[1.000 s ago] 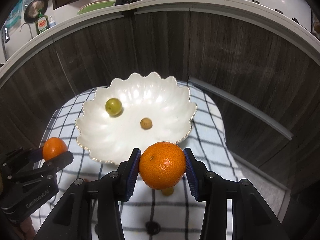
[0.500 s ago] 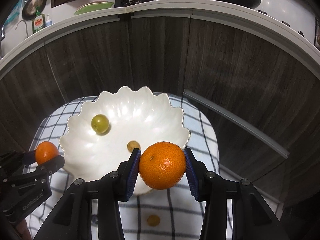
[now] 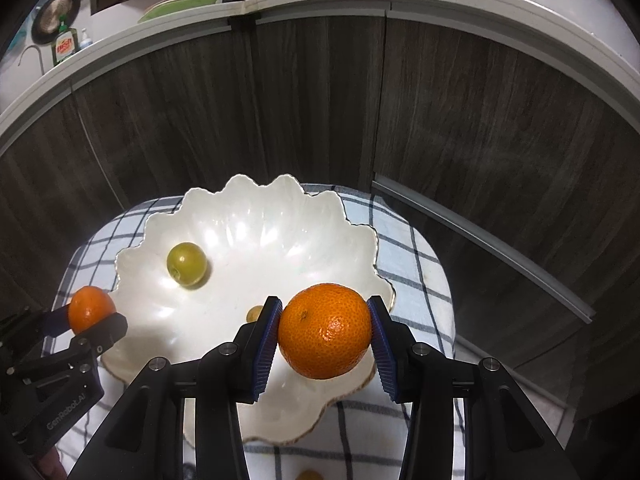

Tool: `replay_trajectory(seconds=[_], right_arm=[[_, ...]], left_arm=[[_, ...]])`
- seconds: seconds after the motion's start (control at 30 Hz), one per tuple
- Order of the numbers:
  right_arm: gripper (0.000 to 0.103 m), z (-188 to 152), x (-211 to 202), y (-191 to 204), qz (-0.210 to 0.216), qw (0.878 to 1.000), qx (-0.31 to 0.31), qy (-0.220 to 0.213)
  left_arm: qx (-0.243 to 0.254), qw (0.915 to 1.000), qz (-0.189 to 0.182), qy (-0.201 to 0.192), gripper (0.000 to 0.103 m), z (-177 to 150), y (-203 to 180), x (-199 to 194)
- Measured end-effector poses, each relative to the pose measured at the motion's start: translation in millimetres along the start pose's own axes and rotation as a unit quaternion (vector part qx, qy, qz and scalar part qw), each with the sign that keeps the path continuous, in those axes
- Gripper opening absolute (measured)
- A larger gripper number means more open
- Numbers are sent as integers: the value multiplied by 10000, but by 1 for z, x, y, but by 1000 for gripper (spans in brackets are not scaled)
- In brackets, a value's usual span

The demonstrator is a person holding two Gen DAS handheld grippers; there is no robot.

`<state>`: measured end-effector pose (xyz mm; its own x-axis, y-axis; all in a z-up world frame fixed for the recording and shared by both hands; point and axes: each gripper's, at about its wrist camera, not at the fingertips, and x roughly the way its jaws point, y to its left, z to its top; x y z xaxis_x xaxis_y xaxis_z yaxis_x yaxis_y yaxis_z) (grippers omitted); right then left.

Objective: Organize fruits
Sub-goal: 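Carry both mandarins over the bowl and open both tools to drop them, then withdraw both open tools from the bowl toward the dark purple plums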

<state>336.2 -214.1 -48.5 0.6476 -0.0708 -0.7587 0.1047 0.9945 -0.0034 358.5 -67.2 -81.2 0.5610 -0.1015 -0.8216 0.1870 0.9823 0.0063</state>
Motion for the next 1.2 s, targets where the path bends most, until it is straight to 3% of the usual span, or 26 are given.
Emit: replay_trajectory(seconds=[0.37, 0.4, 0.47, 0.5, 0.6, 0.63, 0.73, 0.83, 1.2], right_arm=[[45, 8, 30, -3, -15, 9996, -31, 268], [45, 7, 31, -3, -16, 9996, -42, 281], [46, 7, 34, -3, -23, 9995, -59, 318], [46, 7, 35, -3, -44, 9994, -49, 341], [76, 8, 35, -5, -89, 9995, 16, 315], [81, 8, 33, -6, -99, 9996, 28, 244], [82, 13, 24, -6, -123, 9999, 9, 72], [82, 16, 19, -6, -87, 9999, 54, 18], [82, 14, -1, -2, 28, 9999, 149, -46]], left_arm=[[95, 9996, 73, 267, 45, 0, -6, 22], [99, 9995, 89, 285, 48, 0, -7, 23], [67, 9996, 137, 234, 69, -1, -7, 22], [39, 9997, 168, 188, 70, -1, -6, 21], [25, 9995, 198, 241, 71, 1, -4, 21], [26, 9994, 227, 243, 72, 1, -3, 21], [-39, 9994, 301, 172, 83, 2, 1, 16], [-109, 9994, 312, 92, 88, 3, 5, 8], [-197, 9991, 378, -37, 89, -1, 15, -17]])
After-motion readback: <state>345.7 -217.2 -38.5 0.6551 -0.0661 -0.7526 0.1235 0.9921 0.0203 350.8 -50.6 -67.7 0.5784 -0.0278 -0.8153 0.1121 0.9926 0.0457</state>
